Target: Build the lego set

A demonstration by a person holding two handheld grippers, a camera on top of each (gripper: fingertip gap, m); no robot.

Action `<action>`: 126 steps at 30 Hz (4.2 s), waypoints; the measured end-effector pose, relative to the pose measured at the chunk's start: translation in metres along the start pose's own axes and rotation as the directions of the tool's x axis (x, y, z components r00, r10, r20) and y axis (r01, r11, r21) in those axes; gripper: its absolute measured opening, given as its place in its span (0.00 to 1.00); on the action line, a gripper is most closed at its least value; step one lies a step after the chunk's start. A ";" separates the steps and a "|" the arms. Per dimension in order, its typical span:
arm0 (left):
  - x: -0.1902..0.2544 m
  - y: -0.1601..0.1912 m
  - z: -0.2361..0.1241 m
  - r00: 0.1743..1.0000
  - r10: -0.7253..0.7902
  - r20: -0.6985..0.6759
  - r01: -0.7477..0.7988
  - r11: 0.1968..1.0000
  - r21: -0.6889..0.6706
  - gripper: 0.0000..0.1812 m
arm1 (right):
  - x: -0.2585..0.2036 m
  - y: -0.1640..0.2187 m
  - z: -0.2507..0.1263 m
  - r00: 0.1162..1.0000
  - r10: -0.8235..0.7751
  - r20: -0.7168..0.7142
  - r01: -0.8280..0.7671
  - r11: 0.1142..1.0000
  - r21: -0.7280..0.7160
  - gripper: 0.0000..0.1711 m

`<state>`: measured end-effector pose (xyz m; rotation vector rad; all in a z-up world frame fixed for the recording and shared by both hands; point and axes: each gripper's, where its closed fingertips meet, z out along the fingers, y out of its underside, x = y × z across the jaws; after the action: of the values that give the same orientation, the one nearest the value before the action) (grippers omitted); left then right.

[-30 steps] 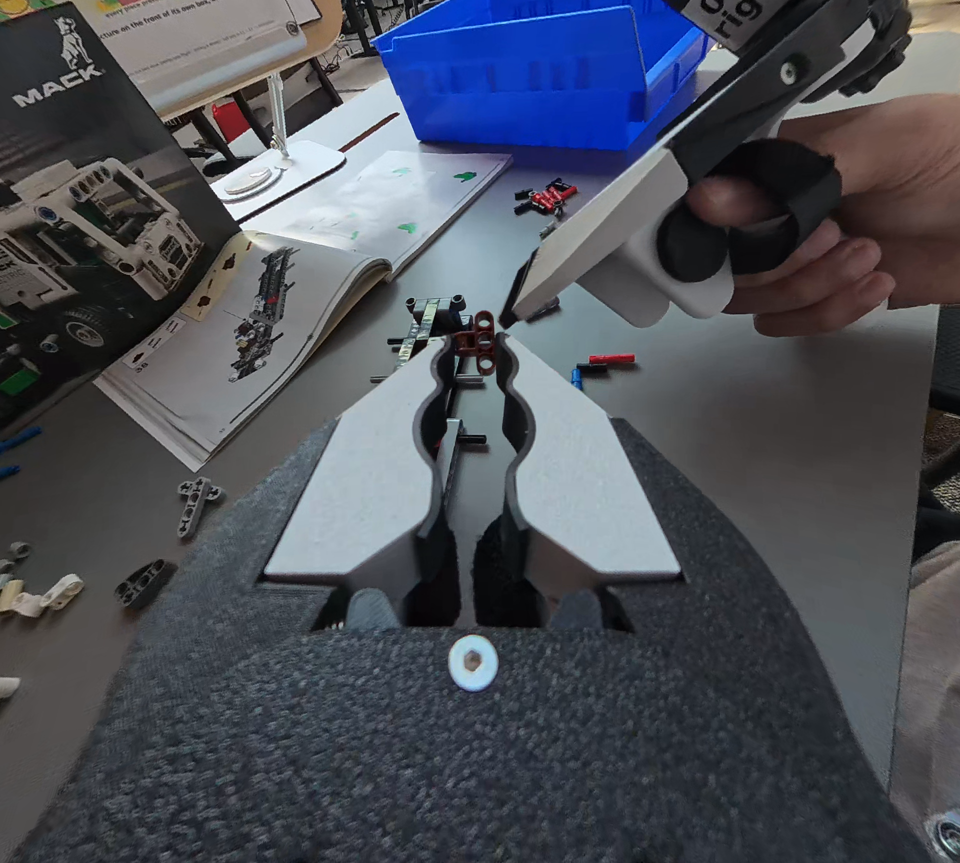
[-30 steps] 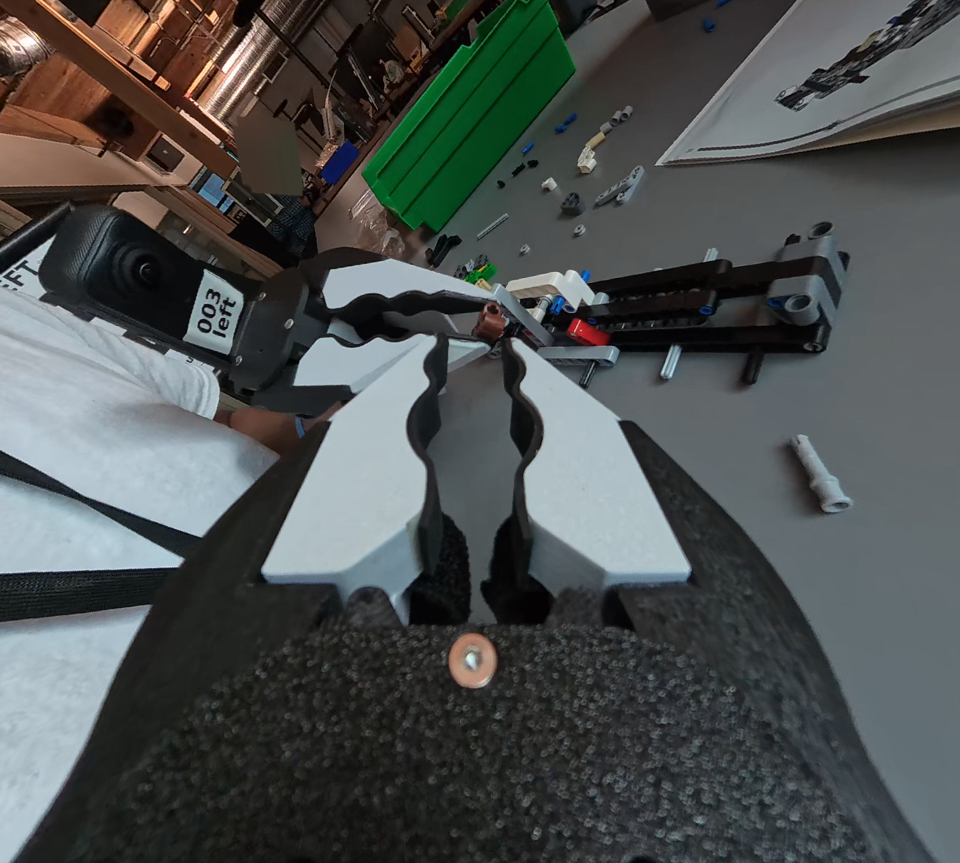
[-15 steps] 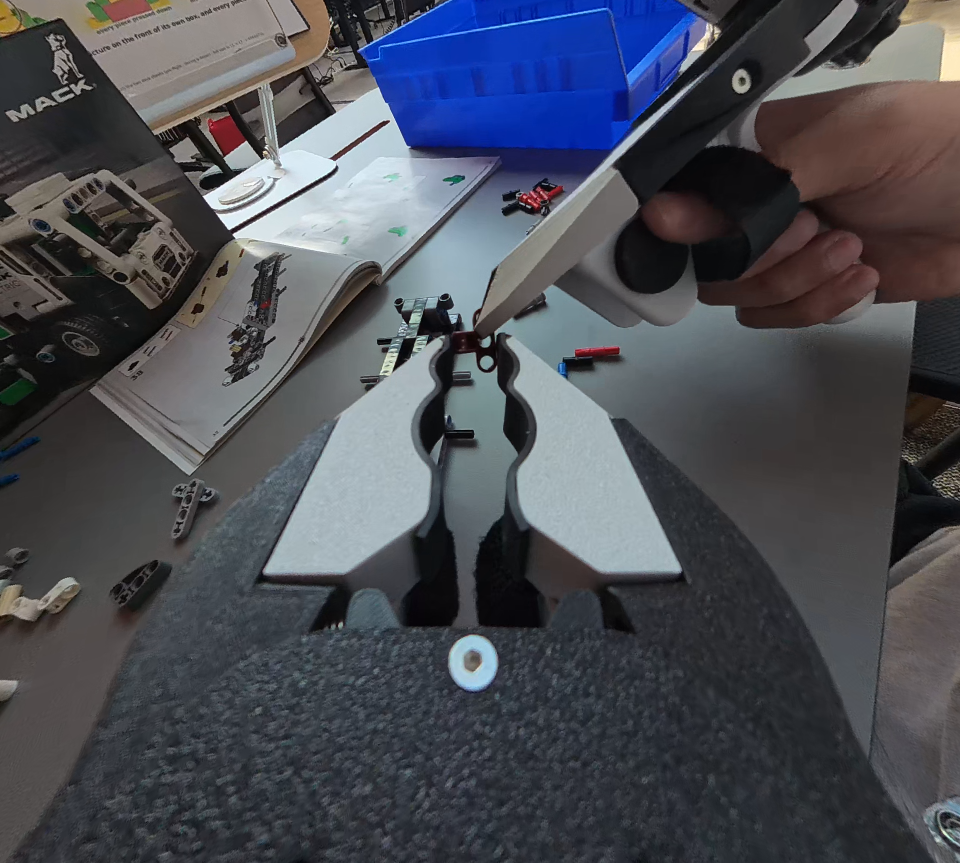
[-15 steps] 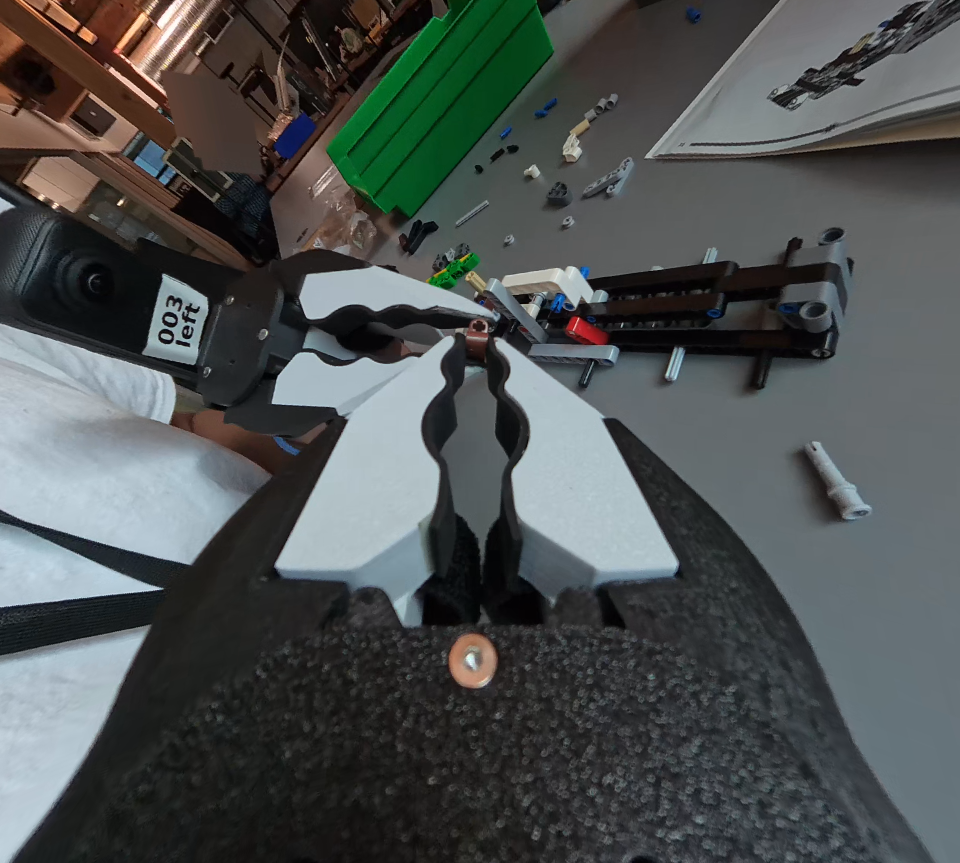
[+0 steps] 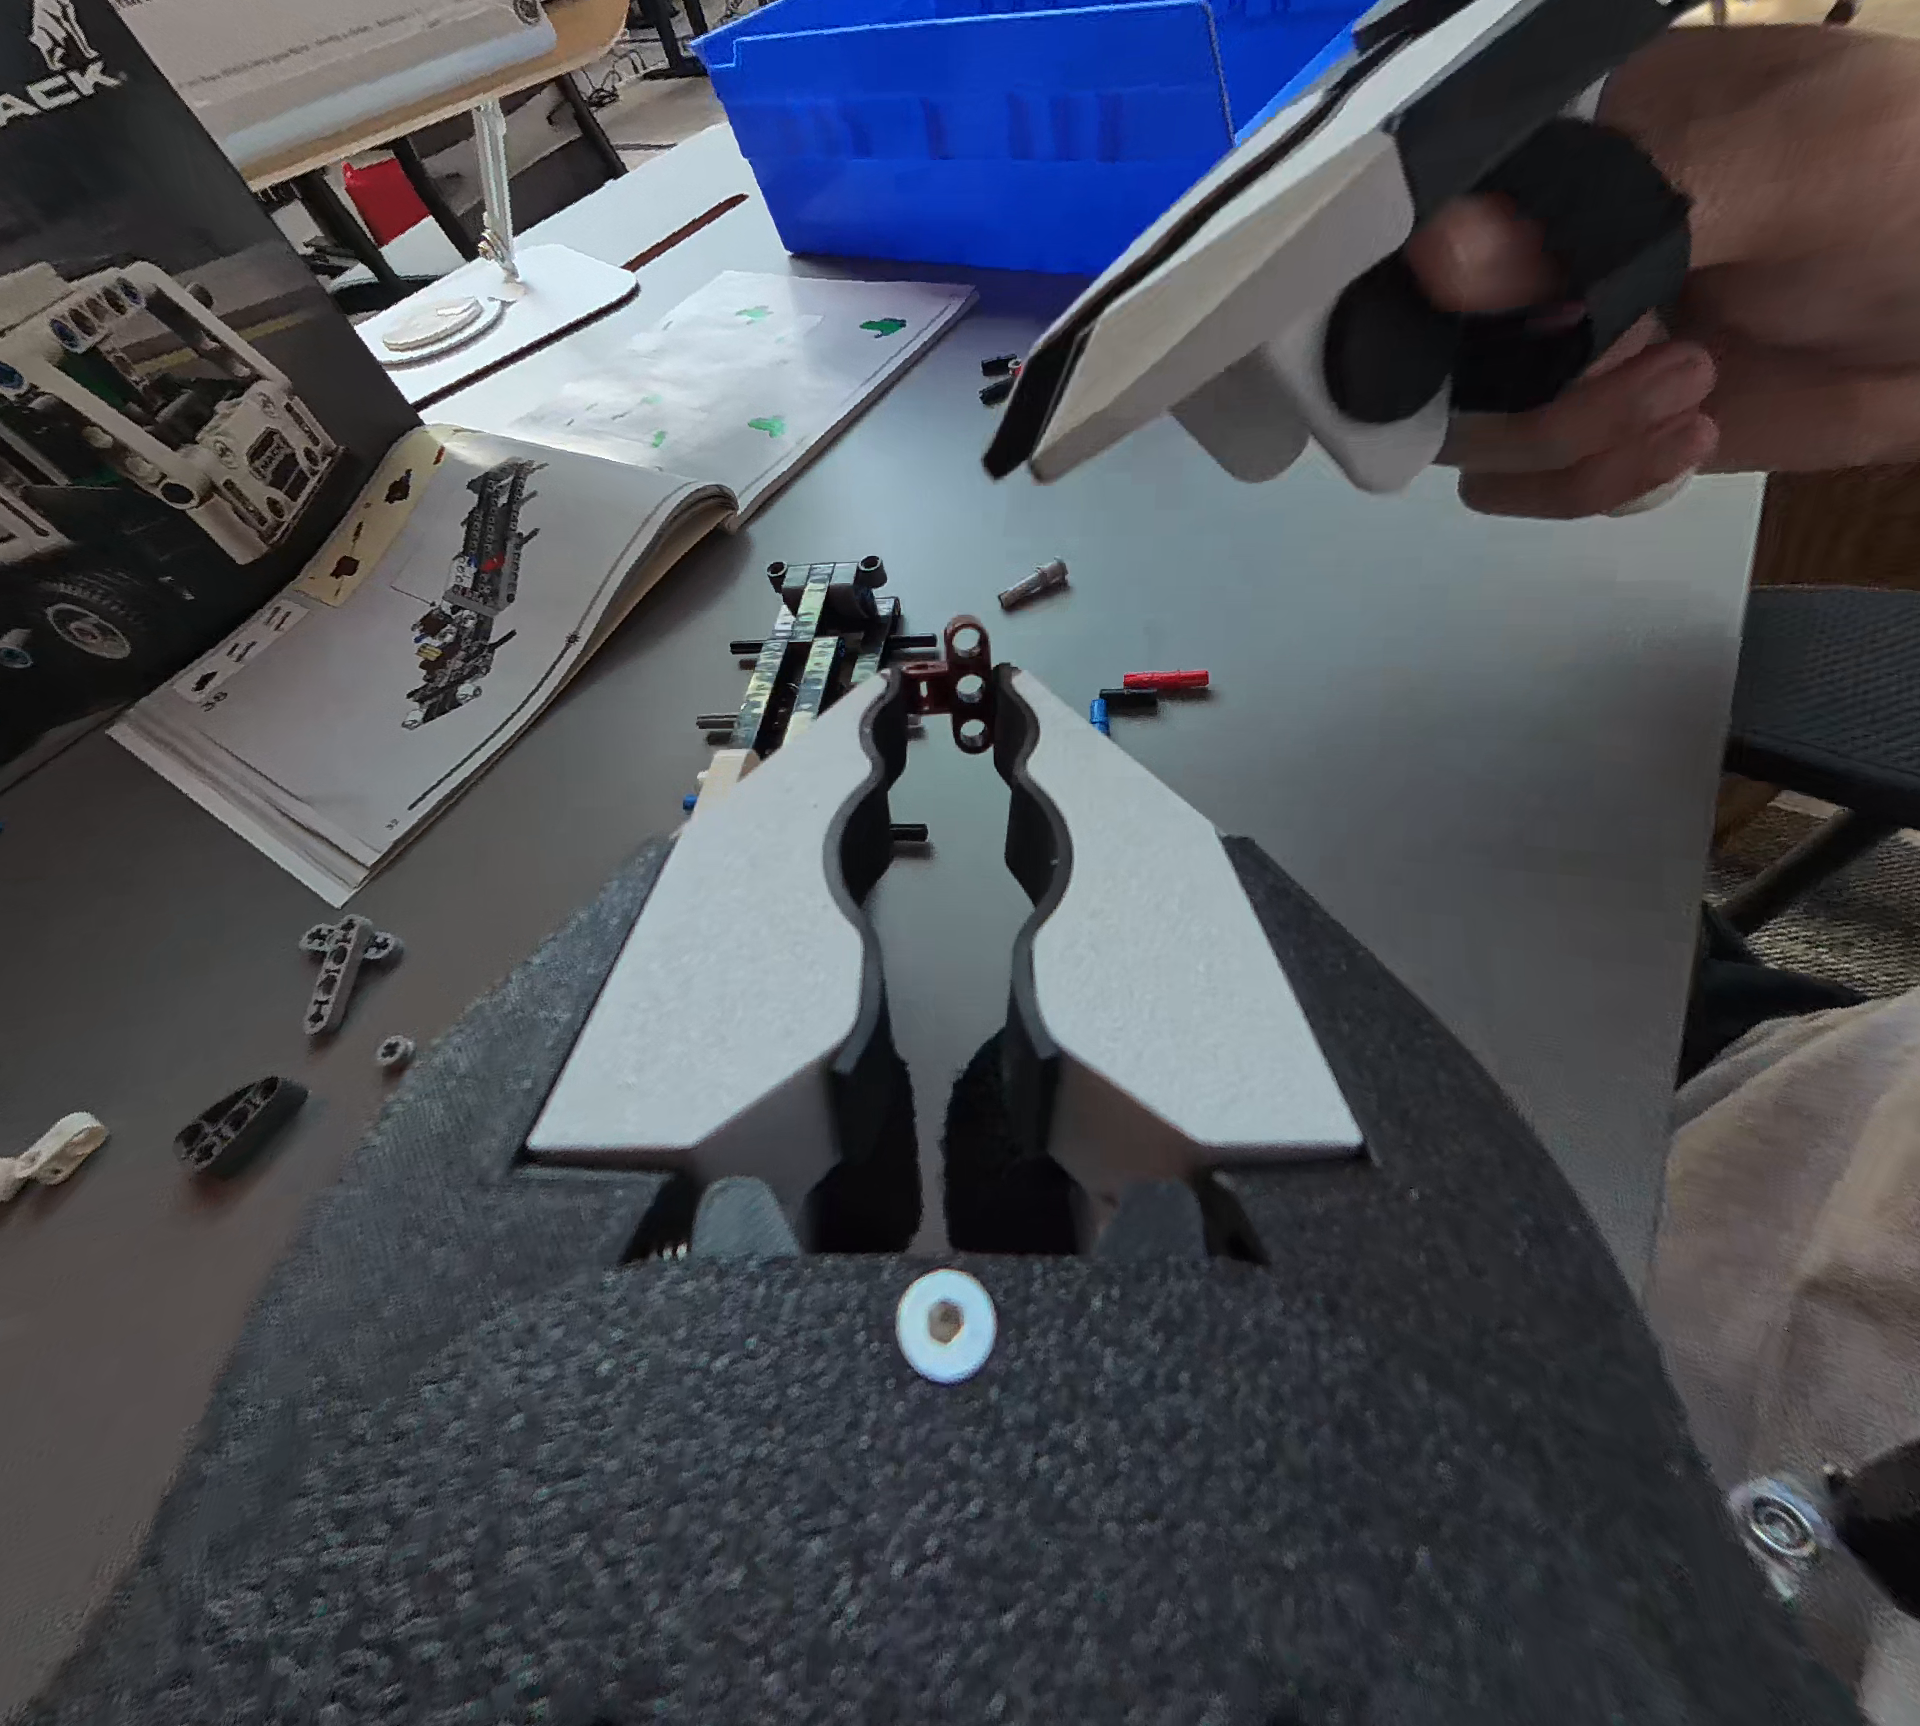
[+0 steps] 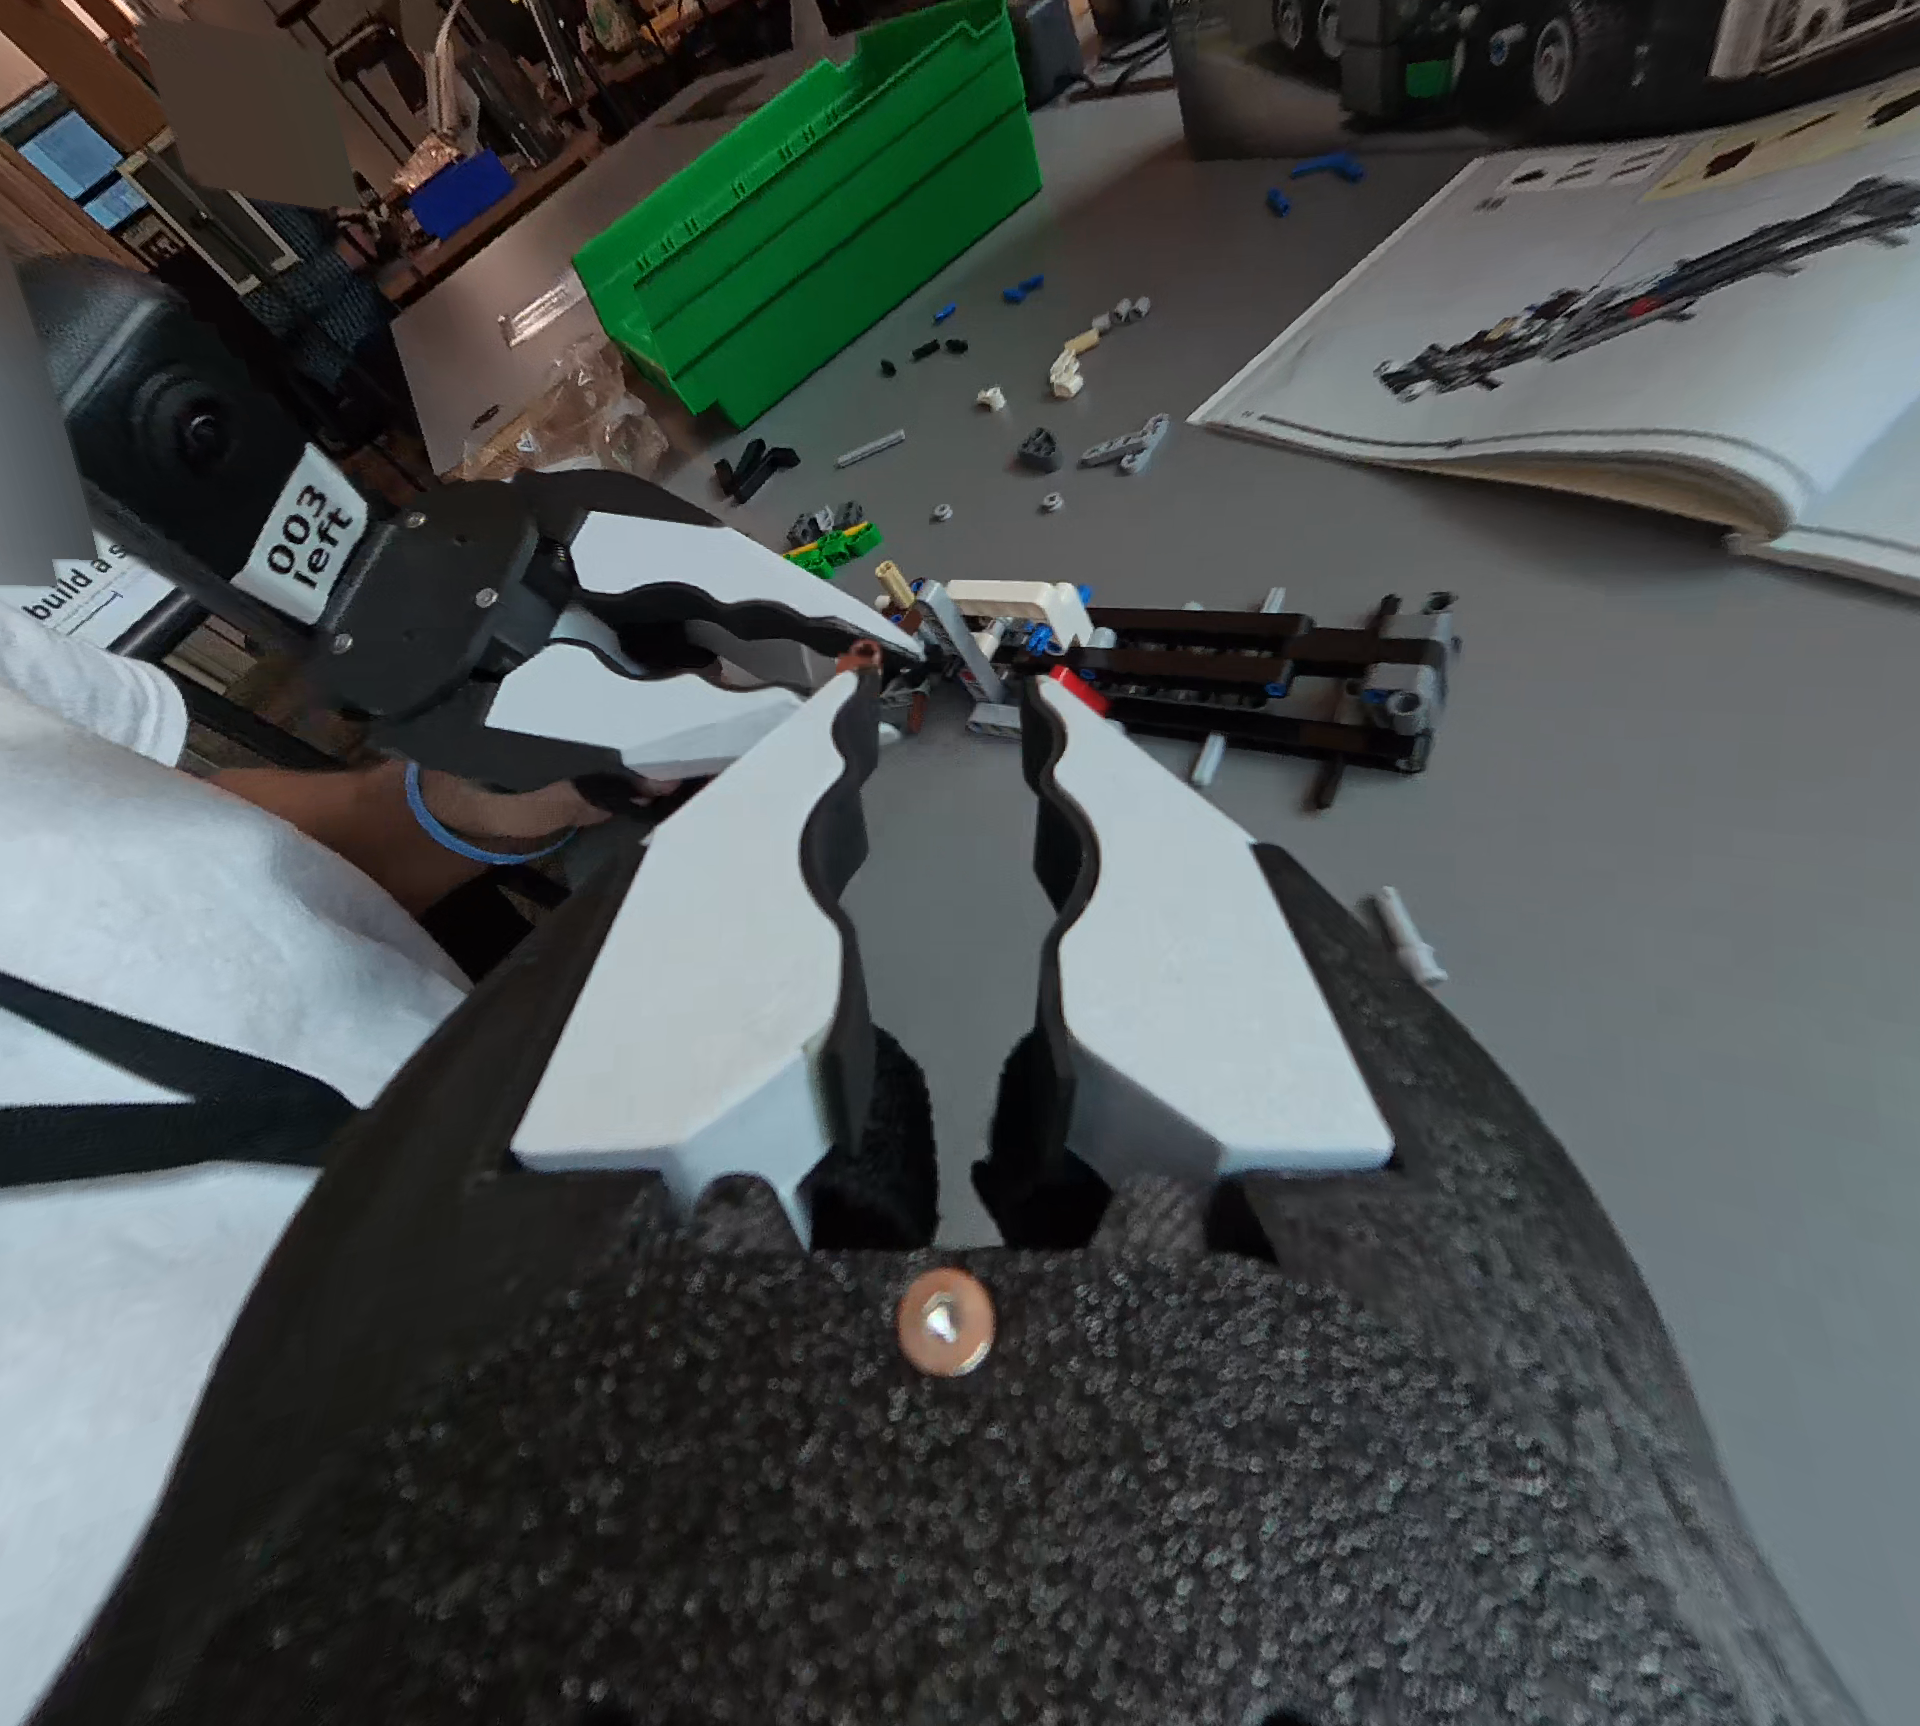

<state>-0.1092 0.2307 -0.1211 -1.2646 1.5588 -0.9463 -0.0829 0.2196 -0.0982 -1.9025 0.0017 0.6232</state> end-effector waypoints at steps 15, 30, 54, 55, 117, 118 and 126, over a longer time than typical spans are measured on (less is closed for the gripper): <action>-0.003 -0.007 -0.024 0.938 -0.289 -0.192 0.310 0.947 0.088 0.08 | 0.034 0.080 -0.010 0.892 -0.421 -0.165 0.338 0.863 -0.375 0.05; 0.000 -0.008 -0.026 0.941 -0.270 -0.204 0.294 0.951 0.098 0.08 | 0.044 0.085 -0.004 0.840 -0.470 -0.270 0.322 0.833 -0.450 0.04; -0.023 -0.026 -0.056 0.812 -0.436 -0.388 0.542 0.810 0.224 0.08 | 0.000 0.020 0.024 0.748 -0.633 0.200 0.658 0.746 -0.100 0.02; -0.025 -0.027 -0.059 0.805 -0.445 -0.393 0.555 0.799 0.231 0.08 | -0.006 0.014 0.029 0.756 -0.599 0.262 0.638 0.765 -0.091 0.02; -0.020 -0.018 -0.068 0.704 -0.466 -0.537 0.613 0.780 0.126 0.08 | -0.073 -0.003 0.059 0.521 -0.217 0.825 0.648 0.730 -0.217 0.01; -0.019 -0.017 -0.066 0.704 -0.467 -0.536 0.608 0.786 0.114 0.08 | -0.072 -0.002 0.058 0.522 -0.216 0.825 0.655 0.721 -0.226 0.01; -0.013 -0.006 -0.061 0.706 -0.476 -0.525 0.571 0.820 0.024 0.08 | -0.067 0.009 0.057 0.528 -0.174 0.831 0.664 0.695 -0.276 0.01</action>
<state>-0.1645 0.2439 -0.0940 -1.4335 1.4409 -1.8790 -0.1672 0.2464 -0.0933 -1.9083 -1.3559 1.1006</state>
